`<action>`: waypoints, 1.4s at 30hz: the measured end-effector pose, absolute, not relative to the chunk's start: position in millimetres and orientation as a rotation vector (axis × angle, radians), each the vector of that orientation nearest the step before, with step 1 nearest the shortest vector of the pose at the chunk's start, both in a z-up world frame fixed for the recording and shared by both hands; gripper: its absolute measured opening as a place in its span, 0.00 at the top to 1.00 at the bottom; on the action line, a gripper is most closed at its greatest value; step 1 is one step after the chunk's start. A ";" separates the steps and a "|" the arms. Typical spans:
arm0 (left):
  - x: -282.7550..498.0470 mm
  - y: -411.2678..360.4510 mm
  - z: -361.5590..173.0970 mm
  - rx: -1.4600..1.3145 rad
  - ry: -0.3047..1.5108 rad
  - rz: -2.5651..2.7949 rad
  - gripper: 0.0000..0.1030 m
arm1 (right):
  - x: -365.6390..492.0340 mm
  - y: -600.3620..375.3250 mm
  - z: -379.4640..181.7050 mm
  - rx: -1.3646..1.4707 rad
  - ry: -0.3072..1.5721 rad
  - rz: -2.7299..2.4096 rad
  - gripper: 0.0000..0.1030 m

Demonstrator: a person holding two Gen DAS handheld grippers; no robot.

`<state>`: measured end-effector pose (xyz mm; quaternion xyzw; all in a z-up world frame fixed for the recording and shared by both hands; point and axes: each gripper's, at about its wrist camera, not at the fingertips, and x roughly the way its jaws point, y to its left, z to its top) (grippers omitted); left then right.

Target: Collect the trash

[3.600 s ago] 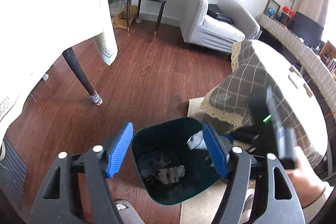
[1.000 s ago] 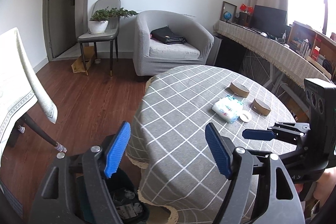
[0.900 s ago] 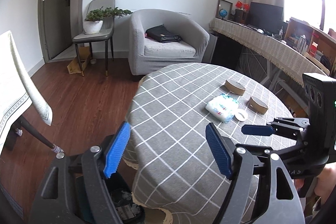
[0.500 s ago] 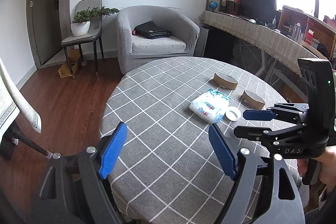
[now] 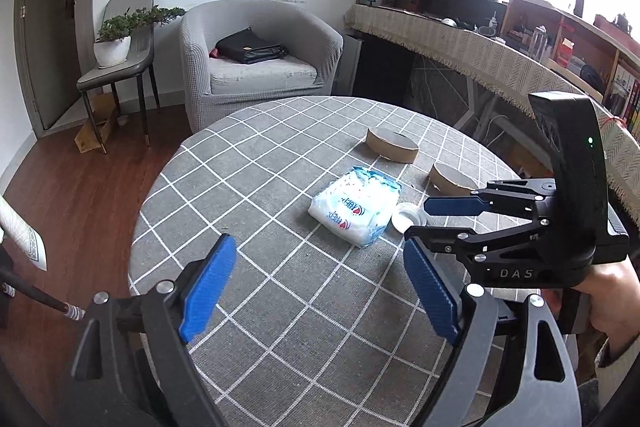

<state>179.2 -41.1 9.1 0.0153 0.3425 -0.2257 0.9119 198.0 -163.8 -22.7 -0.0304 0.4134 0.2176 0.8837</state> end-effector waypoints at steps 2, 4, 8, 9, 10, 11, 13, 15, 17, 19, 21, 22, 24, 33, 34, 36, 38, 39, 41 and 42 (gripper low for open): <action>180.2 -46.4 9.4 0.082 0.711 -0.477 0.11 | 198.3 -162.7 -22.7 -0.074 0.864 0.448 0.58; 182.5 -52.5 9.0 0.134 0.721 -0.500 0.11 | 201.2 -160.1 -24.7 -0.079 0.883 0.452 0.59; 191.1 -66.7 2.1 0.240 0.763 -0.553 0.10 | 206.7 -157.0 -24.7 -0.088 0.890 0.453 0.67; 193.4 -69.9 -0.1 0.265 0.769 -0.559 0.10 | 207.9 -157.1 -24.5 -0.086 0.892 0.453 0.70; 196.5 -73.5 -2.7 0.290 0.775 -0.568 0.10 | 209.7 -158.6 -24.2 -0.087 0.893 0.454 0.70; 199.8 -76.4 -4.6 0.305 0.781 -0.573 0.10 | 210.0 -159.6 -23.5 -0.088 0.892 0.454 0.70; 205.8 -81.5 -8.6 0.319 0.790 -0.596 0.10 | 210.8 -163.9 -20.8 -0.079 0.886 0.455 0.70; 211.6 -85.5 -10.6 0.311 0.797 -0.619 0.10 | 211.2 -170.8 -16.2 -0.061 0.873 0.453 0.70; 218.9 -89.7 -12.7 0.311 0.815 -0.632 0.10 | 211.5 -180.0 -11.5 -0.036 0.858 0.445 0.70; 224.0 -95.4 -12.7 0.337 0.820 -0.626 0.10 | 211.9 -187.9 -9.0 -0.010 0.851 0.447 0.70; 228.8 -102.0 -11.3 0.354 0.823 -0.640 0.10 | 214.7 -194.1 -6.8 0.008 0.845 0.448 0.70; 231.4 -105.7 -11.1 0.356 0.826 -0.651 0.10 | 214.9 -196.4 -5.8 0.016 0.841 0.449 0.70; 236.5 -113.2 -12.4 0.372 0.835 -0.657 0.10 | 215.7 -200.5 -3.7 0.031 0.834 0.448 0.70; 262.7 -137.1 -24.9 0.414 0.859 -0.663 0.12 | 213.5 -221.6 5.5 0.086 0.807 0.439 0.70; 263.8 -138.5 -26.1 0.404 0.864 -0.670 0.16 | 213.1 -222.2 6.7 0.087 0.805 0.441 0.70; 264.4 -141.4 -28.3 0.390 0.869 -0.681 0.20 | 211.6 -224.3 9.7 0.093 0.801 0.442 0.70; 265.2 -143.0 -28.3 0.365 0.878 -0.695 0.26 | 209.5 -226.6 13.0 0.100 0.798 0.439 0.70; 265.5 -142.4 -28.2 0.347 0.881 -0.698 0.31 | 206.9 -228.1 14.2 0.107 0.797 0.437 0.70; 262.8 -141.0 -28.3 0.323 0.879 -0.696 0.35 | 202.8 -228.0 16.3 0.113 0.799 0.433 0.70; 261.1 -140.6 -27.5 0.321 0.873 -0.692 0.40 | 200.6 -226.6 18.2 0.109 0.796 0.434 0.70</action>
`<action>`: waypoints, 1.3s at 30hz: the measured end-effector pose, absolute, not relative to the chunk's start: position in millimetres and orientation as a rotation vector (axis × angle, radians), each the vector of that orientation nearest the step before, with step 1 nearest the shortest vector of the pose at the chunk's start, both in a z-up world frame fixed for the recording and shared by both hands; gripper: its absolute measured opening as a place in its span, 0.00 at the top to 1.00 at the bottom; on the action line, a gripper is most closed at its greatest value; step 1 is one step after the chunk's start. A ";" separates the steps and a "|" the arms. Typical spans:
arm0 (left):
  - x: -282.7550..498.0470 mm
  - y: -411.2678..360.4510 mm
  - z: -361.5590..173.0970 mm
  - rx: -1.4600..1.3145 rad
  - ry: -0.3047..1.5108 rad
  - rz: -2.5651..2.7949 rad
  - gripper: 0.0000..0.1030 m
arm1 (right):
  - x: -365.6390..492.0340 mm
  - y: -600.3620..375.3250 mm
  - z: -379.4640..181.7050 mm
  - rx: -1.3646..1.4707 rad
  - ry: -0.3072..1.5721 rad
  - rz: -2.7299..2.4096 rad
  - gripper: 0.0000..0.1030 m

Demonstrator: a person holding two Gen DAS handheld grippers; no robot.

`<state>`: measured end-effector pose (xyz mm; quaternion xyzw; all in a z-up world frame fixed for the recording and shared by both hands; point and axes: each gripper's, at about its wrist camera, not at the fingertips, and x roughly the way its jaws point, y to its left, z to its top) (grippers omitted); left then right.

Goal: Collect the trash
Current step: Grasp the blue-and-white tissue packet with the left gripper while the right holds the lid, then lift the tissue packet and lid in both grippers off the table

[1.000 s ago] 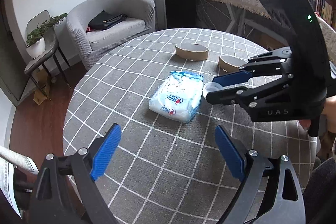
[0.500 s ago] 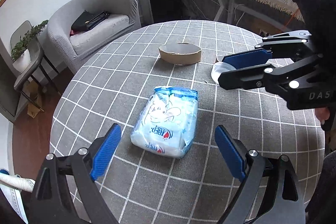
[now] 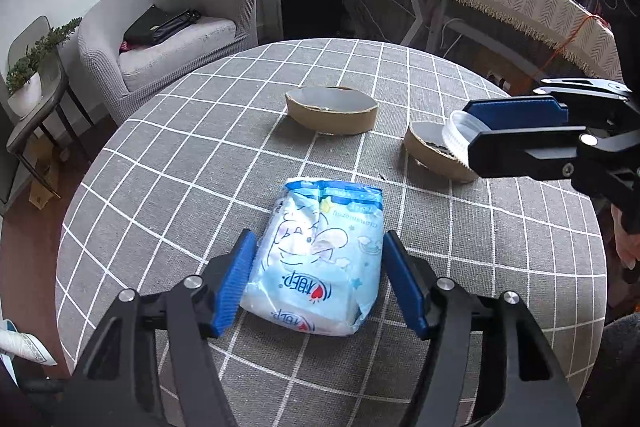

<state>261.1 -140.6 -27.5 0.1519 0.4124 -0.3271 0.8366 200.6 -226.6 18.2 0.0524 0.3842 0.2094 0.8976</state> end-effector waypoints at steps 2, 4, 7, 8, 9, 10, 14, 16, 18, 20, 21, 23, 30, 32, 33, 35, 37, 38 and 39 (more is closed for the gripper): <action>254.7 -138.7 -26.1 0.325 0.867 -0.675 0.44 | 195.0 -224.5 23.2 0.108 0.786 0.435 0.70; 249.0 -137.7 -25.1 0.338 0.859 -0.651 0.46 | 191.3 -223.2 27.8 0.116 0.776 0.437 0.70; 239.1 -134.7 -23.3 0.343 0.856 -0.634 0.49 | 187.9 -221.4 29.4 0.126 0.775 0.439 0.70; 234.6 -131.6 -22.8 0.338 0.854 -0.630 0.49 | 185.3 -220.1 29.0 0.125 0.777 0.437 0.70; 231.1 -129.6 -22.2 0.334 0.851 -0.627 0.49 | 182.3 -219.2 28.7 0.125 0.779 0.433 0.70; 225.6 -127.0 -21.4 0.335 0.846 -0.625 0.50 | 182.5 -219.1 29.5 0.124 0.780 0.431 0.70; 206.5 -114.6 -18.3 0.317 0.837 -0.618 0.50 | 167.6 -214.4 31.1 0.123 0.776 0.416 0.70; 198.0 -106.1 -18.0 0.299 0.840 -0.610 0.50 | 158.9 -209.9 31.6 0.120 0.775 0.411 0.70; 188.8 -96.0 -17.9 0.278 0.835 -0.588 0.50 | 151.8 -204.0 31.4 0.115 0.776 0.410 0.70; 181.9 -83.8 -17.3 0.243 0.834 -0.566 0.50 | 144.2 -197.2 30.0 0.111 0.778 0.409 0.70; 179.2 -77.2 -16.7 0.227 0.833 -0.556 0.50 | 141.1 -193.9 29.2 0.107 0.781 0.407 0.70; 170.8 -64.0 -15.0 0.195 0.829 -0.530 0.50 | 135.5 -186.5 28.3 0.102 0.784 0.404 0.70; 139.8 -18.4 -4.3 0.130 0.794 -0.422 0.50 | 123.0 -157.2 25.8 0.082 0.791 0.417 0.70; 131.9 -3.7 -1.5 0.106 0.782 -0.392 0.50 | 123.1 -148.5 25.7 0.078 0.792 0.428 0.70; 129.9 0.7 -0.3 0.097 0.780 -0.385 0.50 | 123.2 -144.4 25.3 0.079 0.793 0.436 0.70; 122.6 13.4 1.9 0.076 0.771 -0.367 0.50 | 123.9 -135.4 23.8 0.068 0.799 0.448 0.70; 117.6 23.5 4.1 0.062 0.761 -0.352 0.50 | 125.5 -125.5 21.1 0.050 0.809 0.457 0.70; 116.0 27.6 4.9 0.056 0.755 -0.341 0.50 | 126.9 -120.7 19.5 0.043 0.814 0.462 0.70; 114.8 33.9 5.4 0.046 0.749 -0.327 0.50 | 128.0 -115.5 18.0 0.032 0.819 0.480 0.70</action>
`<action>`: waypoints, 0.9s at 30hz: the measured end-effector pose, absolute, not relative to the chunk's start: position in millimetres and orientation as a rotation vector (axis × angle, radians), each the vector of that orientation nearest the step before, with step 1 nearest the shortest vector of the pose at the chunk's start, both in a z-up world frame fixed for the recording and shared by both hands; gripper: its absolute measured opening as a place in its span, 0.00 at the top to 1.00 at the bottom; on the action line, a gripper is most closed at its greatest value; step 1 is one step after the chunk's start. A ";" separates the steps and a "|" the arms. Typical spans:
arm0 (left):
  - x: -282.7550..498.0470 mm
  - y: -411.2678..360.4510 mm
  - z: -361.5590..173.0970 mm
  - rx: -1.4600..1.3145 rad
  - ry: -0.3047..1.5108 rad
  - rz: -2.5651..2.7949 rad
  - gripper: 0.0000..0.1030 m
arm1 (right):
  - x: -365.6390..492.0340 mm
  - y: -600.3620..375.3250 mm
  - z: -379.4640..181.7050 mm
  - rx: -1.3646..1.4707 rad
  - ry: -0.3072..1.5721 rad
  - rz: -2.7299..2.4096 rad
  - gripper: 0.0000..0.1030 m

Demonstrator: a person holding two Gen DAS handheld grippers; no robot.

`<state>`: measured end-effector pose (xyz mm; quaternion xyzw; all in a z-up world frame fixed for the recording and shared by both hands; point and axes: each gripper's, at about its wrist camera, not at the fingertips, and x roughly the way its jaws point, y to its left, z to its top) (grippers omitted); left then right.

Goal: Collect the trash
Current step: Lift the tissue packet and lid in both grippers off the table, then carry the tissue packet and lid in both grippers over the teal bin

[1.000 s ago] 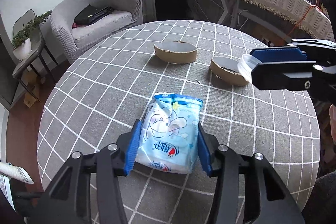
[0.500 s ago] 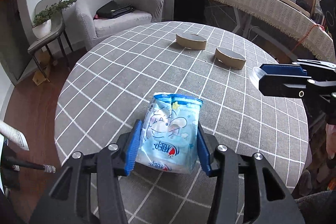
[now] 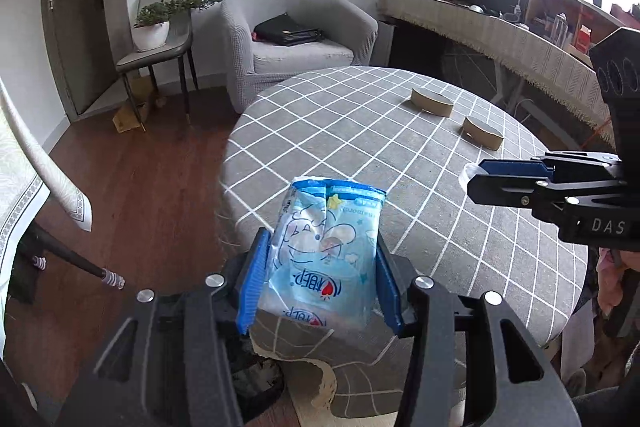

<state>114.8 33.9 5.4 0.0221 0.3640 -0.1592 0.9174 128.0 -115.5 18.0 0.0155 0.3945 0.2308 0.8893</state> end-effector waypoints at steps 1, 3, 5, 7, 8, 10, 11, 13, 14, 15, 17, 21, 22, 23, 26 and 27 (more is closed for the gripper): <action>113.7 39.6 5.8 0.034 0.744 -0.319 0.50 | 130.1 -110.7 16.0 0.027 0.825 0.485 0.70; 113.1 49.9 5.8 0.009 0.741 -0.304 0.50 | 133.1 -101.8 12.7 0.026 0.833 0.497 0.70; 112.6 62.2 5.3 -0.013 0.739 -0.288 0.50 | 137.2 -89.5 10.0 0.011 0.840 0.509 0.70; 112.6 73.6 4.0 -0.008 0.738 -0.247 0.50 | 140.2 -77.0 7.1 -0.002 0.847 0.522 0.70; 111.9 81.3 3.9 -0.016 0.735 -0.235 0.50 | 141.6 -69.8 5.4 -0.008 0.851 0.532 0.70; 110.4 96.6 2.7 -0.037 0.732 -0.223 0.50 | 144.7 -54.2 2.2 -0.017 0.857 0.550 0.70; 109.8 106.5 1.7 -0.047 0.731 -0.210 0.50 | 146.1 -46.9 0.8 -0.017 0.859 0.560 0.70; 109.9 123.7 0.0 -0.083 0.740 -0.197 0.49 | 149.8 -30.6 -1.5 -0.016 0.860 0.583 0.70; 110.3 133.2 -1.6 -0.104 0.749 -0.195 0.48 | 150.7 -22.3 -2.2 -0.021 0.860 0.595 0.70; 110.7 141.3 -3.4 -0.117 0.759 -0.193 0.47 | 151.0 -12.0 -2.6 -0.030 0.857 0.610 0.70; 110.1 155.9 -7.2 -0.127 0.768 -0.172 0.47 | 150.8 6.4 -1.8 -0.054 0.848 0.633 0.70; 109.2 188.4 -20.7 -0.178 0.803 -0.143 0.47 | 147.6 41.3 -1.4 -0.088 0.828 0.675 0.70; 109.1 194.6 -24.9 -0.175 0.813 -0.131 0.47 | 147.2 49.3 -1.7 -0.097 0.826 0.685 0.70; 108.8 199.9 -29.9 -0.162 0.824 -0.121 0.47 | 147.0 57.5 -2.3 -0.104 0.826 0.694 0.70; 108.6 215.1 -46.3 -0.158 0.864 -0.103 0.47 | 150.3 74.9 -6.2 -0.112 0.835 0.714 0.70; 109.0 219.7 -52.1 -0.166 0.881 -0.100 0.47 | 151.3 80.0 -7.7 -0.116 0.838 0.718 0.70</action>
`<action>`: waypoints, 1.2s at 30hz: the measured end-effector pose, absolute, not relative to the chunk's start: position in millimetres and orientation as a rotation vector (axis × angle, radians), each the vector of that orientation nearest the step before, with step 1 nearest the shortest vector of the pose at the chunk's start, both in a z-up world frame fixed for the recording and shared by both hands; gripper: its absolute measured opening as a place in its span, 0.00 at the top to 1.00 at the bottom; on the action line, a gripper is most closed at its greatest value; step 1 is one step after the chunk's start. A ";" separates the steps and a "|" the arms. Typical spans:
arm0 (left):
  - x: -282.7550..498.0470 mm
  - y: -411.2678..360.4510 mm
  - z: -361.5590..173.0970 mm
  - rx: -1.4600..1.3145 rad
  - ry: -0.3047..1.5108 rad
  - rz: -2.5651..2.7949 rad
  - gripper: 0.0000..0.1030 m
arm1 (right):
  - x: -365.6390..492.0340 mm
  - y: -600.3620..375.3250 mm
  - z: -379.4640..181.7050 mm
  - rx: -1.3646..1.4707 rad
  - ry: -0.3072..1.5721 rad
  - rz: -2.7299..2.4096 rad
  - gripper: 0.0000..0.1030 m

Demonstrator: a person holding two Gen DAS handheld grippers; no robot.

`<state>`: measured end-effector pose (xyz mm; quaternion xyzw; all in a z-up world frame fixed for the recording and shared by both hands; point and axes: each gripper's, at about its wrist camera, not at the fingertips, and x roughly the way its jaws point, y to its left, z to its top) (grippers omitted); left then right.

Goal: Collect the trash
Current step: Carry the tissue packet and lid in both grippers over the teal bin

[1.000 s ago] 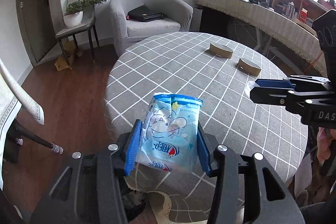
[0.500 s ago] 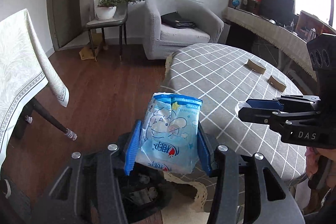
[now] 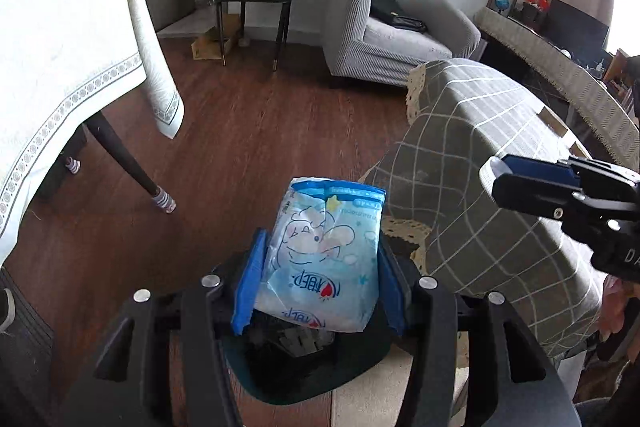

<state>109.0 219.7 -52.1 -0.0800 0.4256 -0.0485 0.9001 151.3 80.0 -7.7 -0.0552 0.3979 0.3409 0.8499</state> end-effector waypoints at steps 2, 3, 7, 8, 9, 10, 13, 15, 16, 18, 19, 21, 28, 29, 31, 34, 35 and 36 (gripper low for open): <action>109.2 228.4 -63.7 -0.178 0.910 -0.089 0.47 | 153.3 89.7 -11.4 -0.122 0.846 0.726 0.70; 109.6 232.0 -68.6 -0.178 0.923 -0.083 0.47 | 154.2 93.3 -13.3 -0.122 0.850 0.731 0.70; 111.0 237.6 -85.0 -0.152 0.968 -0.066 0.47 | 159.2 107.9 -19.5 -0.119 0.868 0.742 0.70; 110.7 238.4 -89.9 -0.158 0.985 -0.069 0.47 | 160.0 110.6 -20.8 -0.114 0.873 0.746 0.70; 110.5 238.8 -95.0 -0.165 1.005 -0.074 0.47 | 160.9 113.8 -22.3 -0.115 0.877 0.750 0.70; 110.3 239.4 -98.8 -0.165 1.018 -0.074 0.47 | 160.6 116.1 -23.6 -0.120 0.881 0.751 0.70; 109.7 238.3 -109.5 -0.144 1.054 -0.073 0.47 | 161.6 123.1 -27.7 -0.131 0.890 0.753 0.70; 109.2 236.2 -116.1 -0.141 1.079 -0.083 0.47 | 161.8 126.6 -30.5 -0.134 0.900 0.756 0.70; 110.6 234.8 -118.7 -0.141 1.090 -0.088 0.47 | 162.1 128.6 -32.3 -0.135 0.905 0.760 0.70; 110.0 234.5 -127.2 -0.132 1.107 -0.087 0.47 | 163.2 133.0 -34.9 -0.142 0.911 0.766 0.70; 110.1 234.3 -131.2 -0.132 1.119 -0.087 0.47 | 163.4 135.2 -36.3 -0.146 0.915 0.766 0.70; 110.5 234.8 -139.8 -0.138 1.148 -0.089 0.46 | 164.2 138.0 -38.6 -0.148 0.923 0.766 0.70; 106.0 235.2 -162.9 -0.103 1.228 -0.091 0.46 | 166.6 146.6 -47.7 -0.157 0.948 0.776 0.70; 105.3 236.3 -165.1 -0.105 1.236 -0.090 0.46 | 166.9 147.8 -48.5 -0.158 0.951 0.777 0.70; 105.7 237.9 -170.0 -0.118 1.259 -0.096 0.39 | 169.7 148.8 -50.9 -0.158 0.959 0.779 0.70; 105.5 242.0 -172.2 -0.139 1.270 -0.100 0.32 | 170.3 153.5 -56.4 -0.167 0.974 0.781 0.70; 105.4 243.7 -170.9 -0.139 1.268 -0.100 0.31 | 170.7 155.6 -58.5 -0.172 0.979 0.781 0.70; 106.4 243.6 -169.1 -0.139 1.260 -0.096 0.29 | 170.6 157.5 -60.4 -0.176 0.984 0.781 0.70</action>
